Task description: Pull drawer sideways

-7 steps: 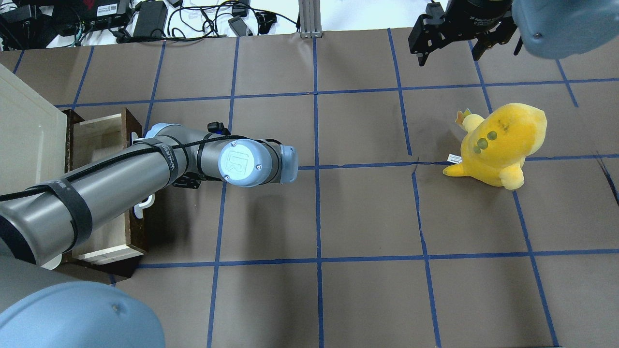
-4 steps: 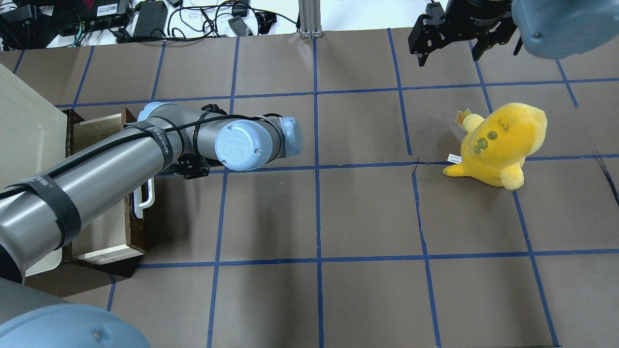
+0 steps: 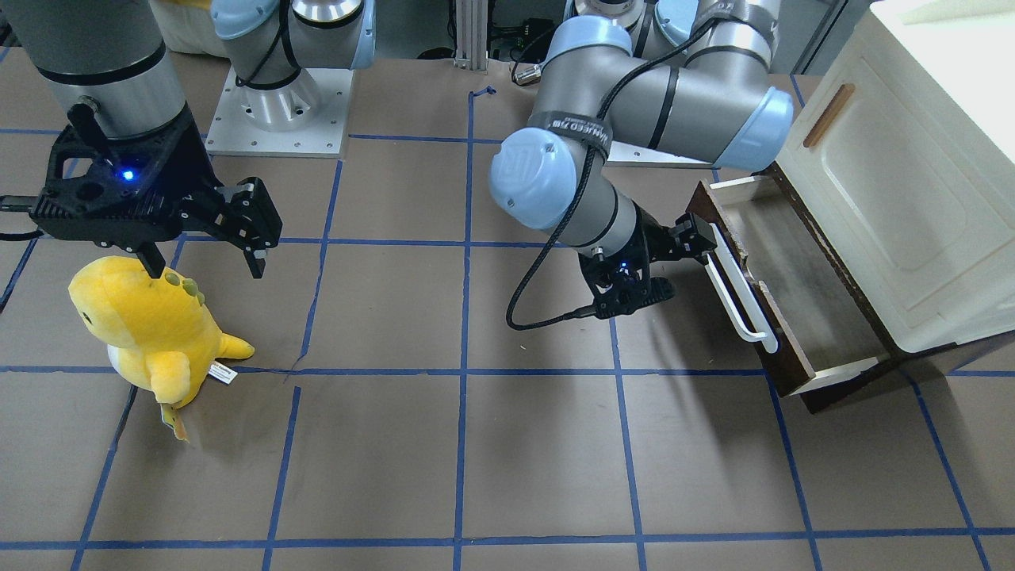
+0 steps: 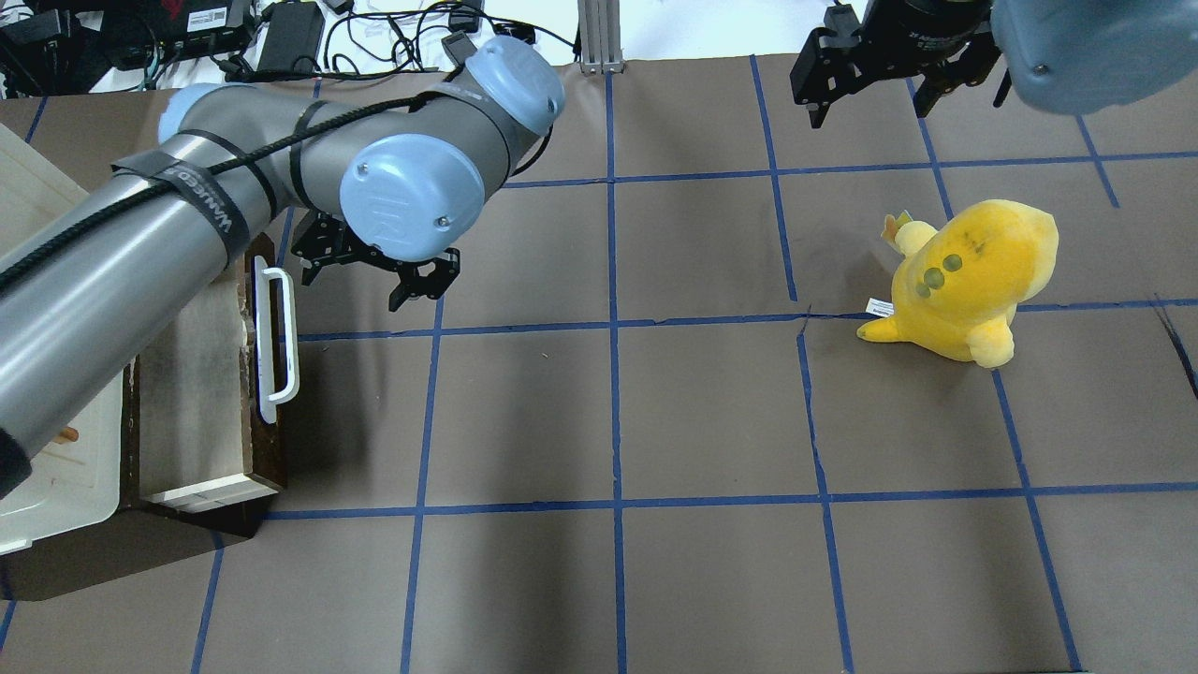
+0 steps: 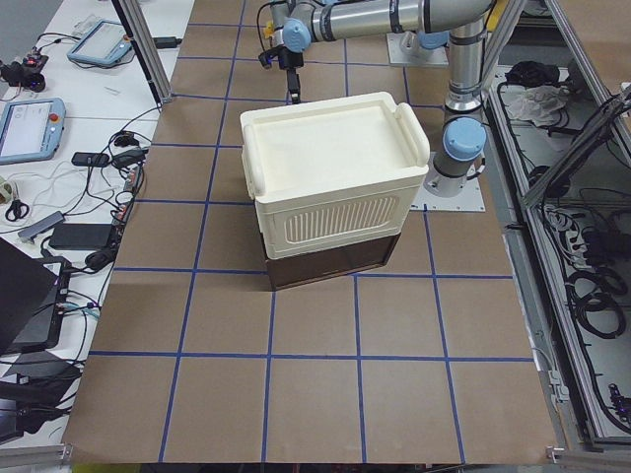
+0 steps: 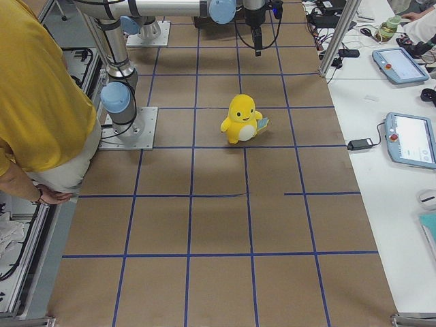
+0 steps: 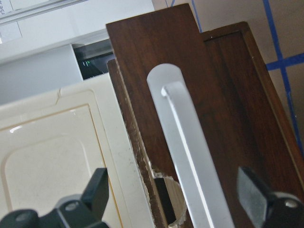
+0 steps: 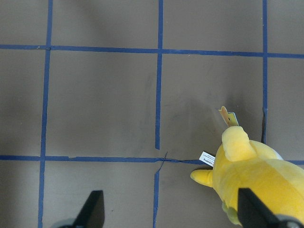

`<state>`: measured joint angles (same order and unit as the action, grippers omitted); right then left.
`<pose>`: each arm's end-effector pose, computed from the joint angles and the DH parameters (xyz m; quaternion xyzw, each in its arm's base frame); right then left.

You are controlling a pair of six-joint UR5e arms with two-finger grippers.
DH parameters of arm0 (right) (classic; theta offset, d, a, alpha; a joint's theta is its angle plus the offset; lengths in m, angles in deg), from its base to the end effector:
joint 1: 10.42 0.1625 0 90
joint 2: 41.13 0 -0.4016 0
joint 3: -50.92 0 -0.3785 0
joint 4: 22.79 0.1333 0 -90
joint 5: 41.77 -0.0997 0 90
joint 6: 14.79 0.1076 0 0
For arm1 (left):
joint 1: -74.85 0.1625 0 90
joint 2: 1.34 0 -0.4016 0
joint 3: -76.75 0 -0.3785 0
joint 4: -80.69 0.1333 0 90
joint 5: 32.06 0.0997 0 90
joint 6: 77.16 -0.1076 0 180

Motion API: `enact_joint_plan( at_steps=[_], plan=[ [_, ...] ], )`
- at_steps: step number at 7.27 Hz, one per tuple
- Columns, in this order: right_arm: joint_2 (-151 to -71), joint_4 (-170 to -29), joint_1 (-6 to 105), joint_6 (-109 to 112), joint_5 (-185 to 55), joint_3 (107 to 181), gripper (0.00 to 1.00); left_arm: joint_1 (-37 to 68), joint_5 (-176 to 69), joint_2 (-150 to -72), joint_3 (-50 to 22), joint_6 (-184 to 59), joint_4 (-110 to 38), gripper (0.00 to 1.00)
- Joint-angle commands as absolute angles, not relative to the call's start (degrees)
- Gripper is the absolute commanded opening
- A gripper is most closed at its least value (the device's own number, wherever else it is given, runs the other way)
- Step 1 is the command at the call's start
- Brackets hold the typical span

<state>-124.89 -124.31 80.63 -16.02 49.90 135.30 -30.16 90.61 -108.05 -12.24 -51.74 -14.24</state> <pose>0.1400 -0.5379 0.4709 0.0184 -0.9952 0.0949 0.0147 -0.2128 -0.5033 0.3248 -0.0355 0.9448 0.0656 0.3190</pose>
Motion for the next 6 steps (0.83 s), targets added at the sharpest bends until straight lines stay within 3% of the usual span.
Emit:
enact_joint_plan(
  at_steps=[1,3,6],
  plan=[
    [-124.9,-124.3,80.6,-16.0,49.9,135.3,1.0,-26.0,74.0,-101.8,-8.7,-55.0,-13.9,0.96],
    [-124.9,-124.3,80.6,-16.0,49.9,135.3,1.0,-24.0,64.7,-94.8,-8.8,-57.8,-14.1,0.96],
    [-124.9,-124.3,80.6,-16.0,49.9,135.3,1.0,-19.4,59.4,-90.7,-8.2,-63.5,-13.9,0.98]
  ],
)
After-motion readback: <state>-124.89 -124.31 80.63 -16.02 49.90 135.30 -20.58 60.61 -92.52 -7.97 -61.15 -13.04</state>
